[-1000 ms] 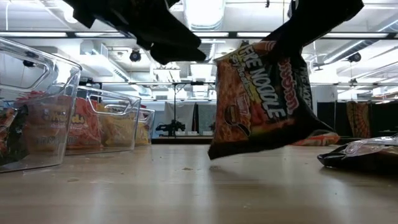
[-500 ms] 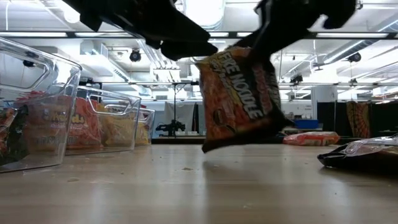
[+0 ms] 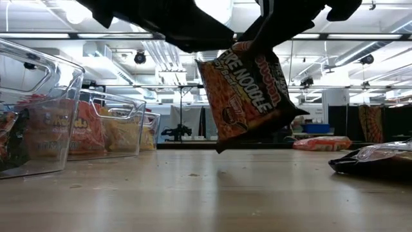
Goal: Sort Maruchan noodles
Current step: Put the black noodles pack into the bottom transparent bin
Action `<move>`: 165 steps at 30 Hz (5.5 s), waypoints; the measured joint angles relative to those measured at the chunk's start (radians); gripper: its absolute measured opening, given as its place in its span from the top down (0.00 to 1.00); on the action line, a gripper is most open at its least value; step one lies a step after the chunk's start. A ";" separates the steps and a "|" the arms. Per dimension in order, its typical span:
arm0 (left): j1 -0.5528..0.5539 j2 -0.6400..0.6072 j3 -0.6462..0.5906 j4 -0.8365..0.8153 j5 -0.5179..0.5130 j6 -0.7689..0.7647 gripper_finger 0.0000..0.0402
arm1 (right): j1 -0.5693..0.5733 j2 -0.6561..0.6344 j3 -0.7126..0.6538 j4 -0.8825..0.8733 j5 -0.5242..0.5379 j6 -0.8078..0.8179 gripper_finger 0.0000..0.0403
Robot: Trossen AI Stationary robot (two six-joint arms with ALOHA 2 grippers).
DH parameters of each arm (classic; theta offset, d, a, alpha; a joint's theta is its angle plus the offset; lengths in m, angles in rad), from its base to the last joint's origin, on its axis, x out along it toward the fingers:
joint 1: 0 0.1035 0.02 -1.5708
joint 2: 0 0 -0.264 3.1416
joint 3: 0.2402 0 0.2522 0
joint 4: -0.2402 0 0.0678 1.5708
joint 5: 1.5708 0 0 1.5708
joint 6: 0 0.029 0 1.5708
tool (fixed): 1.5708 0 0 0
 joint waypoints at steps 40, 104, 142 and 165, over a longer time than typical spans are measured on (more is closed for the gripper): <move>0.010 0.082 0.013 -0.088 0.001 -0.223 0.77 | 0.000 0.000 0.050 0.017 -0.007 -0.036 0.79; -0.695 -0.367 0.082 -1.158 -1.001 -1.449 0.75 | 0.101 -0.027 0.083 -0.224 -0.121 0.344 0.67; -0.933 -0.197 0.122 -1.349 -0.677 -2.179 0.72 | 0.101 -0.027 0.083 -0.190 -0.121 0.344 0.68; -0.862 -0.060 0.123 -1.279 -0.533 -2.126 0.71 | 0.101 -0.027 0.083 -0.165 -0.121 0.344 0.68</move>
